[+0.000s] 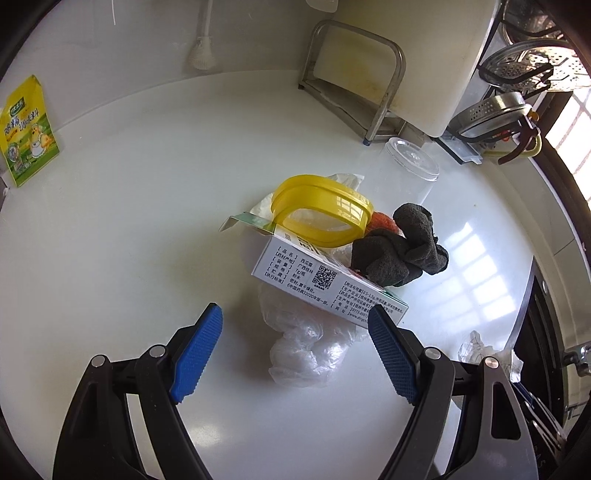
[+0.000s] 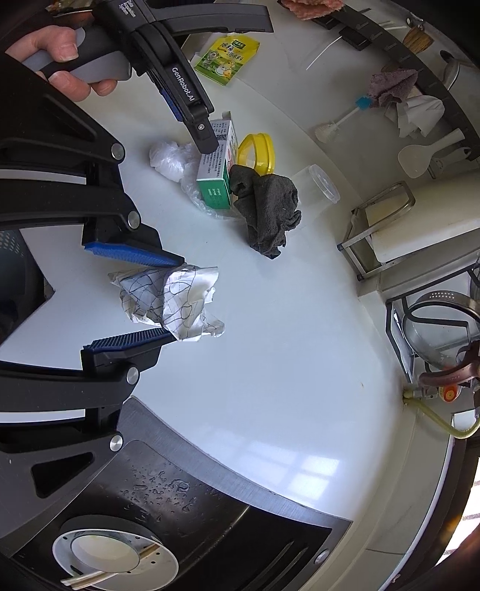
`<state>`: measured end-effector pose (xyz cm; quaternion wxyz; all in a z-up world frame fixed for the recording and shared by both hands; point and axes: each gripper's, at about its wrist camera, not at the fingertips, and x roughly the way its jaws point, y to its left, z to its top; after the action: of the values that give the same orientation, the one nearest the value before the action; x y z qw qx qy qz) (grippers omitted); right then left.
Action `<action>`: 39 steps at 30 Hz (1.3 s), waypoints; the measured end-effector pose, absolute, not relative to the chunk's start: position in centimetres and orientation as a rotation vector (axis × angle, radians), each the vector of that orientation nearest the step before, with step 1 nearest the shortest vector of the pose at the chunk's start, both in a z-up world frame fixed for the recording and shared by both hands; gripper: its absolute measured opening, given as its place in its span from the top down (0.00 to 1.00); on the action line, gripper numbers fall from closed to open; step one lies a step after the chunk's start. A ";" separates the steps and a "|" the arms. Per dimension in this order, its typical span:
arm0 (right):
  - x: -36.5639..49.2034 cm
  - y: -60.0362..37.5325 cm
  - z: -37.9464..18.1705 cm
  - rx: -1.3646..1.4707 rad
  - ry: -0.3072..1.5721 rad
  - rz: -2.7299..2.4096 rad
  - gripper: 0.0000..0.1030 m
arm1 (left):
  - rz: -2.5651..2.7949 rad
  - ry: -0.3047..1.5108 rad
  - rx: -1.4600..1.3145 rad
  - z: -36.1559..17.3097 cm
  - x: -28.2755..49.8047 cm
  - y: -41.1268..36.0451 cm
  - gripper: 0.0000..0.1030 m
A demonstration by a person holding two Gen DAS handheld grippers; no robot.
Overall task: Collect trash
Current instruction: 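Grasp the crumpled white paper with the right tool, then grasp the white medicine box with the left tool and lift it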
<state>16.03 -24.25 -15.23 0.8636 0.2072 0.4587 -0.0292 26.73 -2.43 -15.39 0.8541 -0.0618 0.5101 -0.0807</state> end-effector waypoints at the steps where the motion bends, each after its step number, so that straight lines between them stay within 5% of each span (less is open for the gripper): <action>1: 15.9 -24.4 -15.2 0.436 0.959 -0.063 0.68 | -0.165 1.075 -0.146 -15.5 26.9 -2.5 0.23; 33: 14.4 -25.7 -15.1 0.461 0.938 -0.078 0.68 | -0.080 1.166 -0.315 -17.7 30.6 -3.2 0.23; 39: 14.4 -25.7 -15.2 0.461 0.943 -0.084 0.68 | -0.138 1.134 -0.306 -16.9 30.1 -3.0 0.56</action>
<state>14.44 -25.74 -15.17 0.8647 0.2199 0.4499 -0.0400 30.05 -2.99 -16.94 0.8302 -0.1443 0.5345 -0.0650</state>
